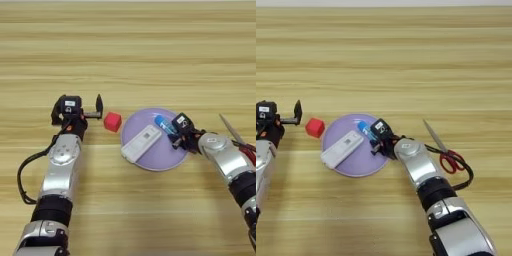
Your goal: Move the objects on the table
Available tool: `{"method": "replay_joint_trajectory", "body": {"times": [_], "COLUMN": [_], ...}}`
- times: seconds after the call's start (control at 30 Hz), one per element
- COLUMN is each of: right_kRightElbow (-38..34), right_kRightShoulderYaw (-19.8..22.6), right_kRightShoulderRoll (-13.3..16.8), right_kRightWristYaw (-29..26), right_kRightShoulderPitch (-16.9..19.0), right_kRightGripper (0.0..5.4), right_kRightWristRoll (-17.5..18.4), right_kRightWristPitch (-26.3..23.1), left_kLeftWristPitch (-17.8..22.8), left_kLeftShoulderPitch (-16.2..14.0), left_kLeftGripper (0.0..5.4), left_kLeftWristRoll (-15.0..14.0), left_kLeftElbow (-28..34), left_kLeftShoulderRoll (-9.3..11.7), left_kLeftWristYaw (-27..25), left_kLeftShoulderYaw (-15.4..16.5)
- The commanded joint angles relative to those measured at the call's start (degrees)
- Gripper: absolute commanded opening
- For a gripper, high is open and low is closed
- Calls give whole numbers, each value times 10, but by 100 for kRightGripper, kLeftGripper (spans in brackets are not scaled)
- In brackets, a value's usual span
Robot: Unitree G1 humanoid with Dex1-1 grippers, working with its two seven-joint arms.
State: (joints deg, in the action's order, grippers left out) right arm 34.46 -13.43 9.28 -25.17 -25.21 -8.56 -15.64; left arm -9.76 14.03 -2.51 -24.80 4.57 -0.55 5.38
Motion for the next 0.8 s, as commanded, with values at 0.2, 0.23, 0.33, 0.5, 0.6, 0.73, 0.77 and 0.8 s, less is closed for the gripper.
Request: {"method": "replay_joint_trajectory", "body": {"times": [0.2,0.23,0.33,0.5,0.6,0.73,0.77,0.8], "right_kRightElbow": [-29,-34,-50,-70,-77,-95,-101,-105], "right_kRightShoulderYaw": [30,33,40,49,50,53,56,60], "right_kRightShoulderRoll": [5,5,7,7,7,10,13,15], "right_kRightWristYaw": [9,11,16,17,18,17,18,20], "right_kRightShoulderPitch": [21,22,25,29,30,35,35,35], "right_kRightGripper": [140,140,140,140,140,140,140,140], "right_kRightWristRoll": [23,24,28,32,35,39,40,41], "right_kRightWristPitch": [-10,-10,-11,-16,-19,-23,-24,-26], "left_kLeftWristPitch": [4,4,5,5,4,5,5,5], "left_kLeftShoulderPitch": [1,1,0,0,0,-1,-1,-1], "left_kLeftGripper": [540,540,540,540,540,540,540,540], "left_kLeftWristRoll": [5,5,5,5,5,5,5,5], "left_kLeftElbow": [2,3,3,3,3,5,5,5], "left_kLeftShoulderRoll": [-1,-1,-1,0,0,-1,-1,-1], "left_kLeftWristYaw": [2,2,2,2,2,3,3,3], "left_kLeftShoulderYaw": [-2,-2,-2,-2,-2,-2,-2,-2]}}
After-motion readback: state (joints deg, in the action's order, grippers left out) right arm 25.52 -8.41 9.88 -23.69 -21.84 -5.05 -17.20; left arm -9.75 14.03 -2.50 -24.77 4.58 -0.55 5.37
